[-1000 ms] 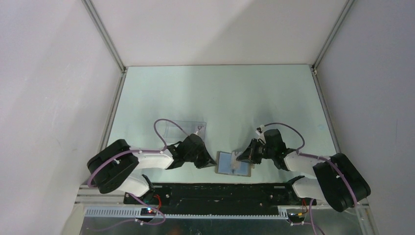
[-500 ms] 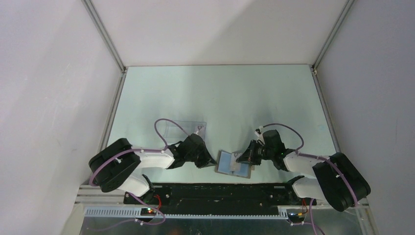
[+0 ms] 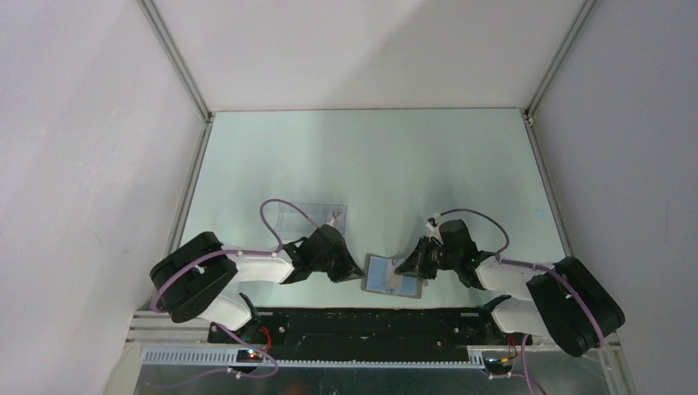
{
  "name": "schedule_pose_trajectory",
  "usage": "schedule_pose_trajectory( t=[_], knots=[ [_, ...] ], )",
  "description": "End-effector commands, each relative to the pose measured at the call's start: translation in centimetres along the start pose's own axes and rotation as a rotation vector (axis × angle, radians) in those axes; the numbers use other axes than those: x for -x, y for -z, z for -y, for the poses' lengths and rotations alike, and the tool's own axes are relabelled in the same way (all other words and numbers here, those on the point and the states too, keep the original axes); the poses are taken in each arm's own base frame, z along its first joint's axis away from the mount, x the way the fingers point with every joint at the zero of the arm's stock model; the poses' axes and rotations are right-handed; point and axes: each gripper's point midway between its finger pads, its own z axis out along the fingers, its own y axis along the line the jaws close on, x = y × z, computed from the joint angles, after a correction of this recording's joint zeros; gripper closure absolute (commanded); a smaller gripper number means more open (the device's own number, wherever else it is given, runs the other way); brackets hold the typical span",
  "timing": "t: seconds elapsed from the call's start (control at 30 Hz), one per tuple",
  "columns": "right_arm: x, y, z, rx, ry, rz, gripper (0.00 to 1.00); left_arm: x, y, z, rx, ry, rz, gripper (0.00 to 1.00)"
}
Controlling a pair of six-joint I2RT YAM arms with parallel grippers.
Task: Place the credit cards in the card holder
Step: Insert the credit card into the card holder.
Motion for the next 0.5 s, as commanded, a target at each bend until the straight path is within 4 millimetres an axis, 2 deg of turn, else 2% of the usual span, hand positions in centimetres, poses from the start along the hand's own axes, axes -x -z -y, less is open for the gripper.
schedule_pose_trajectory(
  t=[0.0, 0.23, 0.47],
  knots=[
    [-1.0, 0.1, 0.8, -0.048, -0.042, -0.034, 1.0, -0.3, -0.3, 0.1, 0.014, 0.008, -0.018, 1.0],
    [-1.6, 0.9, 1.4, -0.101, -0.078, -0.03, 1.0, -0.3, -0.5, 0.2, 0.015, 0.002, -0.021, 1.0],
    [-2.2, 0.7, 1.9, -0.116, -0.085, -0.057, 1.0, -0.3, -0.7, 0.3, 0.017, -0.003, -0.03, 1.0]
  ],
)
